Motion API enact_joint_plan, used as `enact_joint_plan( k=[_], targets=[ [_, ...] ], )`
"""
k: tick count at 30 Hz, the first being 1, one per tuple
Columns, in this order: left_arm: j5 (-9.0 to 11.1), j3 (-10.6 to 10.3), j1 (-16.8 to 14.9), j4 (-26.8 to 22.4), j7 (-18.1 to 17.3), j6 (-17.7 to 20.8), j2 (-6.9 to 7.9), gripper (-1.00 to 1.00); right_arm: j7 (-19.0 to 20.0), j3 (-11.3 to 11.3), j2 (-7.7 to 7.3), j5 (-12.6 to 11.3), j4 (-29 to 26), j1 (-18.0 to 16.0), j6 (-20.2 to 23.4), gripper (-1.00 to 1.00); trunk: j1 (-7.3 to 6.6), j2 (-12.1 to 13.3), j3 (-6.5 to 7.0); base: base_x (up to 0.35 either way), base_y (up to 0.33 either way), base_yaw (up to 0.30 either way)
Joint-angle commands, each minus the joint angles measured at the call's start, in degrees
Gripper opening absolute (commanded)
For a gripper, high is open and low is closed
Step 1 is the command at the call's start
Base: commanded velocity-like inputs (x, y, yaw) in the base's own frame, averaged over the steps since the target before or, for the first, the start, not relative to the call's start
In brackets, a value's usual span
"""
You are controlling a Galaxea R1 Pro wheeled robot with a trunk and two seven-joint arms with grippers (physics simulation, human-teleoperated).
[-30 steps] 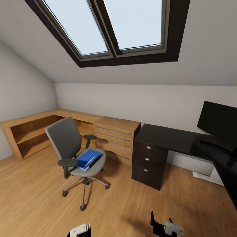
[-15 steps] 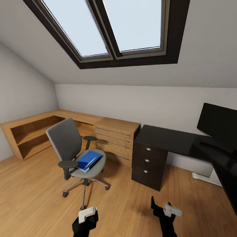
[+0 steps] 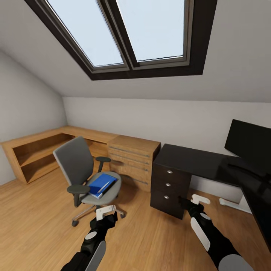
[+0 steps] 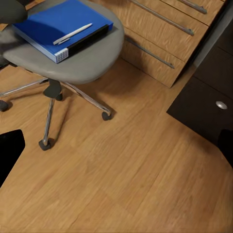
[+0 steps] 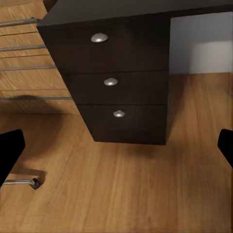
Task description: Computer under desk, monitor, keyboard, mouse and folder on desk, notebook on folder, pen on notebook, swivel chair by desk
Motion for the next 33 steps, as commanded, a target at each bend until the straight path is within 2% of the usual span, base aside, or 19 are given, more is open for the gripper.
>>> enact_joint_plan(
  k=[1, 4, 11, 26, 33],
  targets=[
    [0.4, -0.1, -0.1, 0.1, 0.4, 0.2, 0.02, 1.0, -0.6, 0.3, -0.1, -0.4, -0.2, 0.0, 0.5, 1.0, -0.22, 0.4, 0.1, 0.0, 0.0, 0.0],
    [0.4, -0.2, -0.2, 0.6, 0.5, 0.2, -0.04, 1.0, -0.8, 0.3, -0.14, -0.6, -0.5, 0.0, 1.1, 1.0, -0.88, 1.6, 0.64, 0.0, 0.0, 0.0],
    [0.4, -0.2, -0.2, 0.9, 0.5, 0.2, -0.06, 1.0, -0.9, 0.3, -0.2, -0.6, -0.6, 0.0, 1.3, 1.0, -0.88, 1.6, 0.64, 0.0, 0.0, -0.059],
    [0.4, -0.5, -0.3, 1.6, 0.5, -0.1, -0.13, 1.0, -0.6, 0.1, -0.32, -0.2, 0.0, 0.0, -0.1, 1.0, -0.88, 1.6, 0.64, 0.0, 0.0, -0.25],
    [0.4, -1.1, -0.3, 1.6, 0.5, -0.1, -0.15, 1.0, -0.6, 0.4, -0.26, -0.1, 2.4, 0.0, -3.7, 1.0, -0.88, 1.6, 0.64, 0.0, 0.0, -0.267]
  ],
)
